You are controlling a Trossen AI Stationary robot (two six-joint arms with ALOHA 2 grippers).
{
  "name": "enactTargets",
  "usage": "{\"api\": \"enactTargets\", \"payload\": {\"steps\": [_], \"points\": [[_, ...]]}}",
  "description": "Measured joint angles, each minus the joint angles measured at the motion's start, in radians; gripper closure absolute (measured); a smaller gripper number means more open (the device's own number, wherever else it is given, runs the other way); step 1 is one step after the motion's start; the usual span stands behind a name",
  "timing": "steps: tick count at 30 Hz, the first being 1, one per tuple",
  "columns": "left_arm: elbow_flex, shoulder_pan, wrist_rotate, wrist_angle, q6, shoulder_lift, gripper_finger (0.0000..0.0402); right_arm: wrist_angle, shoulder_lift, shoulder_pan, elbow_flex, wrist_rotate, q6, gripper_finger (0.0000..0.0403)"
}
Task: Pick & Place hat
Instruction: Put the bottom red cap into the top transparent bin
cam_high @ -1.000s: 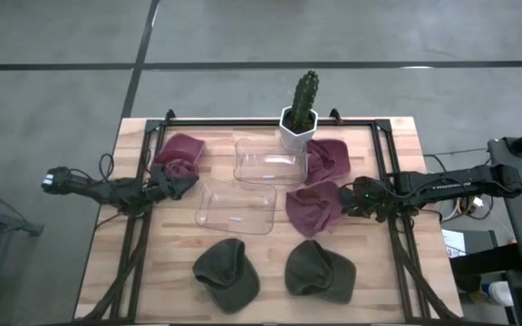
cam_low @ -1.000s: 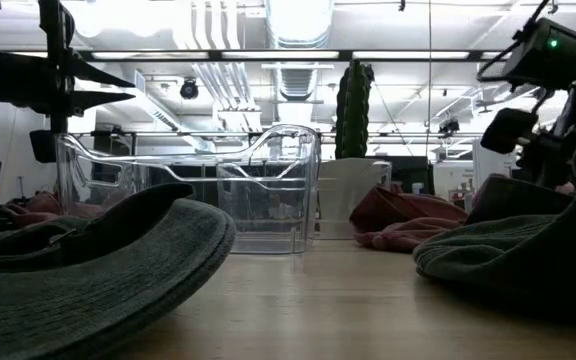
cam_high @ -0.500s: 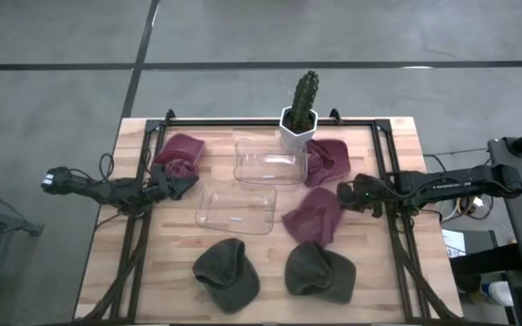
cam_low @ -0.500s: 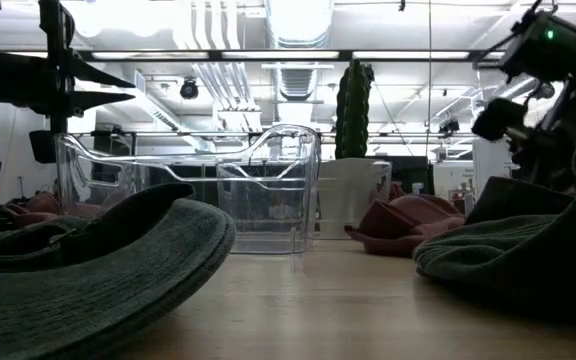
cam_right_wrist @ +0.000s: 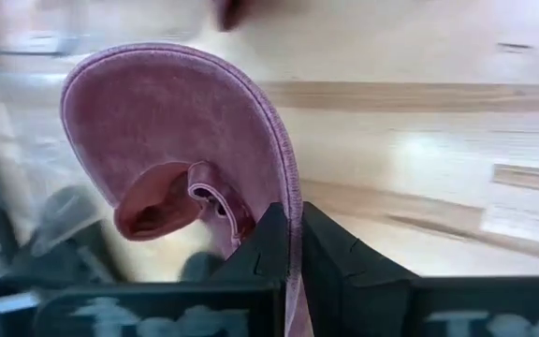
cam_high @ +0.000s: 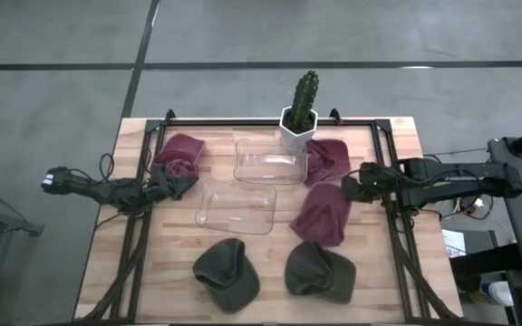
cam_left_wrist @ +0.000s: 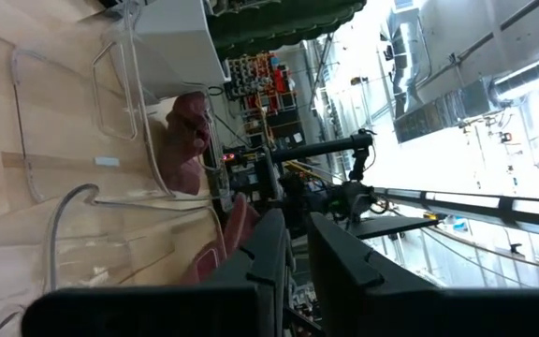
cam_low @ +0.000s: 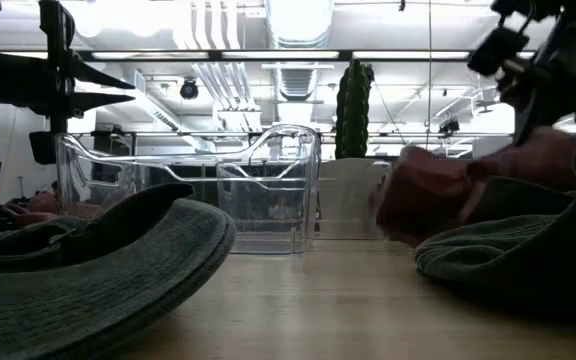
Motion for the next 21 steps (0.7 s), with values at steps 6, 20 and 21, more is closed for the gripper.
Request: {"api": "enactTargets", "payload": {"steps": [6,20,21], "points": [[0.000,0.000,0.000,0.001,0.000,0.000,0.0358,-0.010,-0.008,-0.001,0.119,0.083,-0.018,0.0393],[0.000,0.000,-0.014,0.001,0.001,0.000,0.0358,0.215,-0.006,-0.003,0.205,0.415,-0.053,0.0391],[0.001,0.000,-0.018,0.001,0.001,0.000,0.0358,0.241,-0.003,-0.003,0.200,0.426,-0.066,0.0391]]}}
